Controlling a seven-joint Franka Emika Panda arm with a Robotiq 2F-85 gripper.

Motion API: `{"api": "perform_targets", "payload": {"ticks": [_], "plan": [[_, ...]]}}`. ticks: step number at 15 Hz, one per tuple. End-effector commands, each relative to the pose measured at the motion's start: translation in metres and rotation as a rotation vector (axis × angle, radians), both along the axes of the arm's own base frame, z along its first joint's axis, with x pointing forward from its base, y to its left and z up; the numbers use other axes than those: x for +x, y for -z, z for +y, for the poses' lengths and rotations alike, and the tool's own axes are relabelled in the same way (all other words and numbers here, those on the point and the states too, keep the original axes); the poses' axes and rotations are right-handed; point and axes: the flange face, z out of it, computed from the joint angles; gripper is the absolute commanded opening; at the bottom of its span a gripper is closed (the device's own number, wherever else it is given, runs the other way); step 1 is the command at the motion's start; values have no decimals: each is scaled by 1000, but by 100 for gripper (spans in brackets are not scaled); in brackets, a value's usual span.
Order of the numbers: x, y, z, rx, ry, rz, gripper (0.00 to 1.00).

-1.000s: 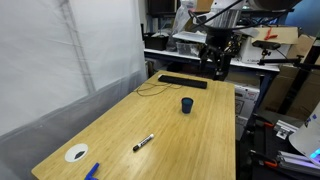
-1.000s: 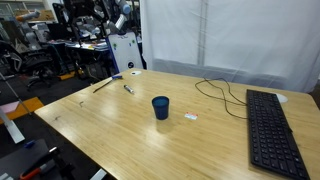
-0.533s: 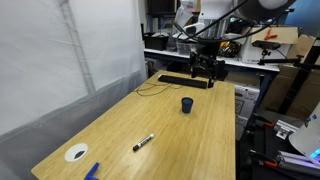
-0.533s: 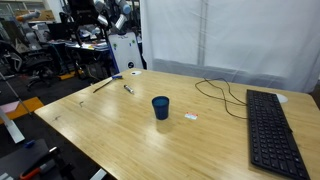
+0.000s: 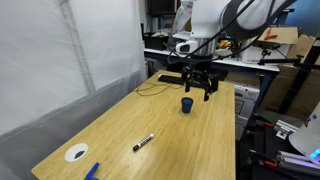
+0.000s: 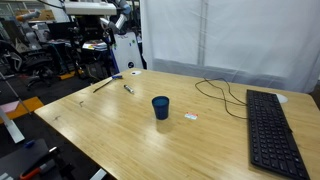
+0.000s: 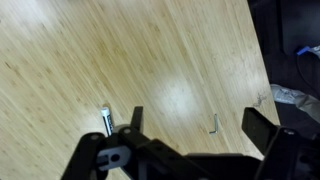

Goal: Put the marker in the cup

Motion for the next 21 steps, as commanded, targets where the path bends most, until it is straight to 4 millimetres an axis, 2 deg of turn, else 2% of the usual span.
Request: {"api": "perform_targets", "payload": {"ticks": [1,3,5,11,16,18,19,20,21], "plan": [[42,30,-3,36,-130,29,100],[62,44,-6,33,-172,43,100],[79,47,0,32,-195,30,100],[106,56,49,49,-242,-24,100],[132,89,74,-38,-284,-39,100],[138,99,87,-27,-338,-16,100],[136,98,93,14,-389,0,100],[131,106,88,-16,-329,-21,100],[131,107,95,-5,-354,-18,100]]}}
